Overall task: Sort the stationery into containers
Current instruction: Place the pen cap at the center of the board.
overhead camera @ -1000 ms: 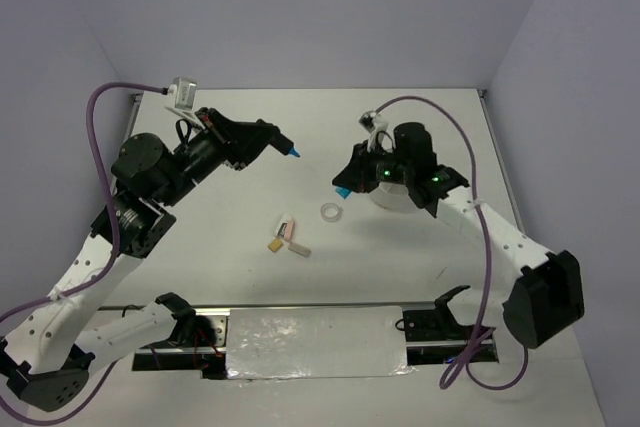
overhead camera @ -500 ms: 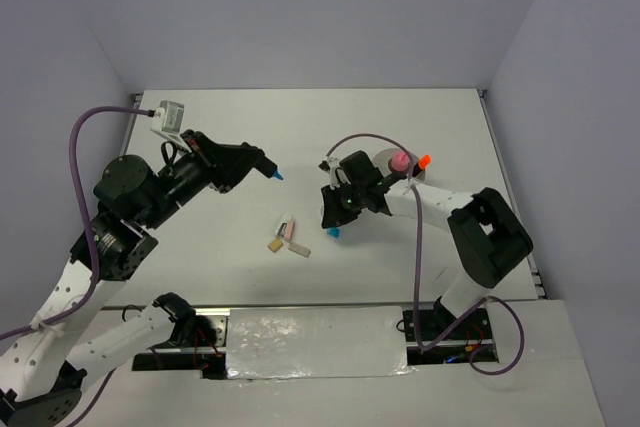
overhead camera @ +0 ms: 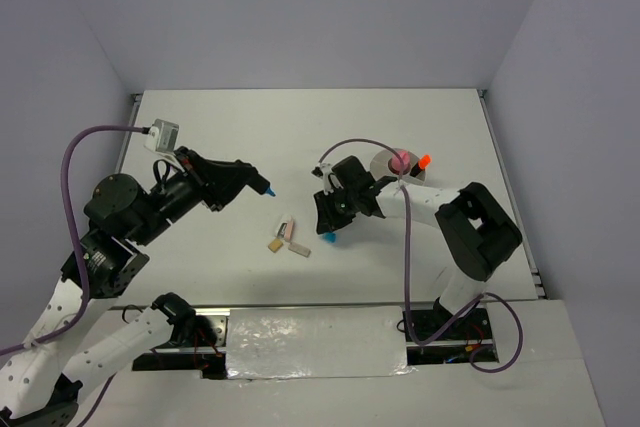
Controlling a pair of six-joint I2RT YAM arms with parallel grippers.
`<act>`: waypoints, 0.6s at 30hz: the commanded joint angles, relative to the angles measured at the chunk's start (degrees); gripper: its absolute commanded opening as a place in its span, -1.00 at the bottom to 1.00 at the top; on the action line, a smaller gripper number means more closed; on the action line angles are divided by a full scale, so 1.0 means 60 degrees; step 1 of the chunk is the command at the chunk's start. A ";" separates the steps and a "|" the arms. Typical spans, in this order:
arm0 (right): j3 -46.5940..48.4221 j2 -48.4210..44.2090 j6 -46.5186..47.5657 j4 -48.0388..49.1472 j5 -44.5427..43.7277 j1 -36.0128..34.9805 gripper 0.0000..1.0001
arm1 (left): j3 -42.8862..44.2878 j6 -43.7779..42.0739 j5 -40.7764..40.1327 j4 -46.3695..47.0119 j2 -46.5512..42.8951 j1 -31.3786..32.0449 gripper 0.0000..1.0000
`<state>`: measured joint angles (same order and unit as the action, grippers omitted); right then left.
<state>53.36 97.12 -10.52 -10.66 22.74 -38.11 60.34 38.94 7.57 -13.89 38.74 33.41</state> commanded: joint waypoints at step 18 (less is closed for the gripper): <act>0.1082 -0.3148 -0.6355 -0.4504 -0.6802 -0.0707 0.96 | 0.0110 -0.0279 -0.0836 -0.0716 -0.0407 -0.0046 -1.00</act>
<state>58.28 83.79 -30.70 -23.38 0.67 -39.57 60.10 38.54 5.28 -18.33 37.58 33.41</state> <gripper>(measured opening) 0.888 0.284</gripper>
